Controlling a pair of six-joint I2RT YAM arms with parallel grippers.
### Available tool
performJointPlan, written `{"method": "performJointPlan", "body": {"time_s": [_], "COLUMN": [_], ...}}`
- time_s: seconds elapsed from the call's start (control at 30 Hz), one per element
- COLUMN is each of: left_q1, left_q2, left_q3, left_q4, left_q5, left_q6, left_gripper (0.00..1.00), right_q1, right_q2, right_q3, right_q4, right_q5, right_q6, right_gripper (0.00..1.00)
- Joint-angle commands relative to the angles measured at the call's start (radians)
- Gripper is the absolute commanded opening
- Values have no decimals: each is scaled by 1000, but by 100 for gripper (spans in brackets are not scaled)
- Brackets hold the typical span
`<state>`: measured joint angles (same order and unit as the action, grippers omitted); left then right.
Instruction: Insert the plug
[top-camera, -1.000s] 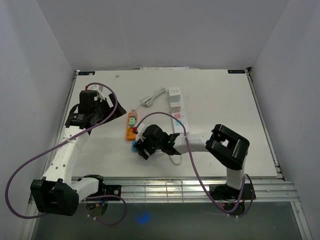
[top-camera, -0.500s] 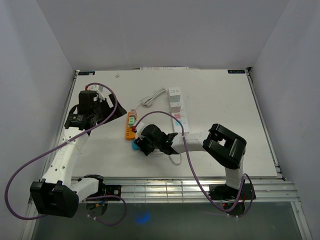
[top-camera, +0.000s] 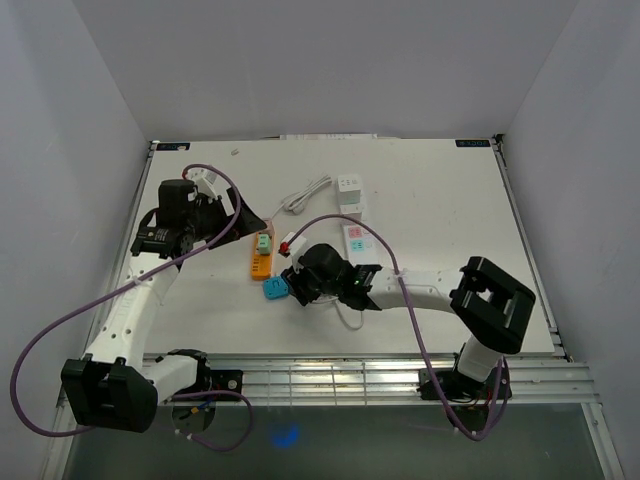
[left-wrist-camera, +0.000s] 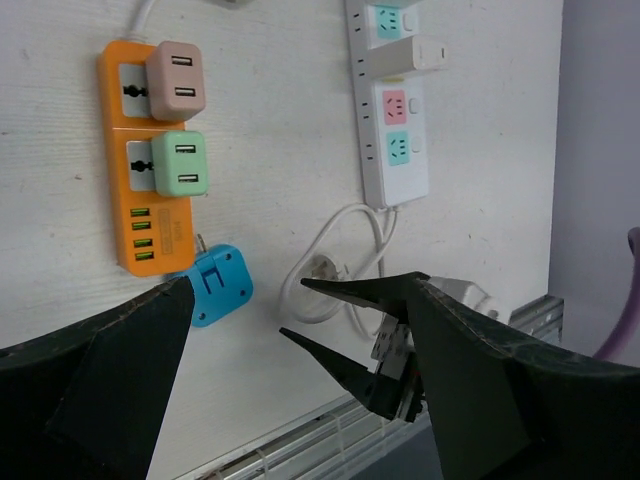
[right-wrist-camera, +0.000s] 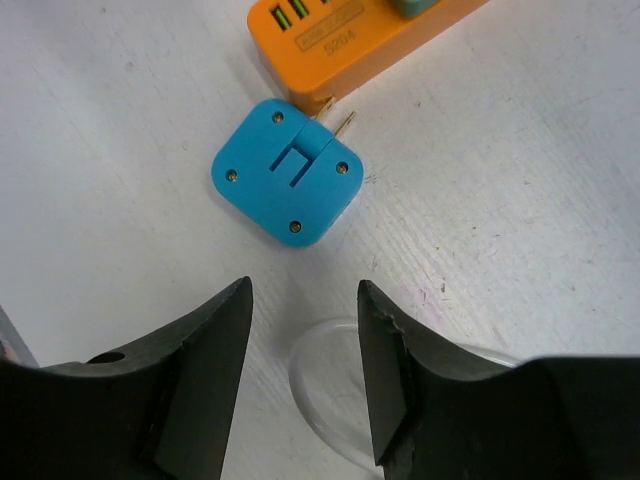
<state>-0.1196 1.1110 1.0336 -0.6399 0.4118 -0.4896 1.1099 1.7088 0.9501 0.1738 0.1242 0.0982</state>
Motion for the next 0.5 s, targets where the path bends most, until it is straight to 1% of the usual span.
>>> {"method": "performJointPlan", "body": {"time_s": [0.0,0.13,0.17,0.23,0.27,0.3,0.33,0.37,0.4,0.43,0.47], "left_q1": [-2,-31,-31,-32,-32,-32,-31,-32,-31,-29,-29], "left_q2": [-10,-13,-13,-29,-36,-42,-45,-43,-39,-34,-25], "left_q3": [-17,-37,-33,-23,-15,-1,8,29,29,49,58], "left_q4": [54,98,97,85,79,63,54,24,23,-3,-16], "left_q5": [96,108,90,39,6,-61,-88,-146,-172,-200,-229], "left_q6": [5,-24,-27,-29,-30,-32,-32,-32,-32,-30,-29], "left_gripper": [98,98,98,98,98,98,98,98,98,98,98], "right_q1": [-30,-56,-55,-58,-56,-56,-55,-48,-42,-32,-18], "right_q2": [-89,-156,-161,-153,-144,-134,-108,-86,-86,-66,-54], "right_q3": [-23,-51,-56,-63,-56,-44,-6,25,26,59,81], "right_q4": [15,15,21,32,24,7,-12,-43,-52,-65,-110], "right_q5": [-23,-60,-55,-40,-38,-40,-35,-29,-18,30,67], "right_q6": [54,71,63,57,60,67,99,151,152,202,224], "right_gripper": [52,52,55,63,71,74,77,84,87,89,94]}}
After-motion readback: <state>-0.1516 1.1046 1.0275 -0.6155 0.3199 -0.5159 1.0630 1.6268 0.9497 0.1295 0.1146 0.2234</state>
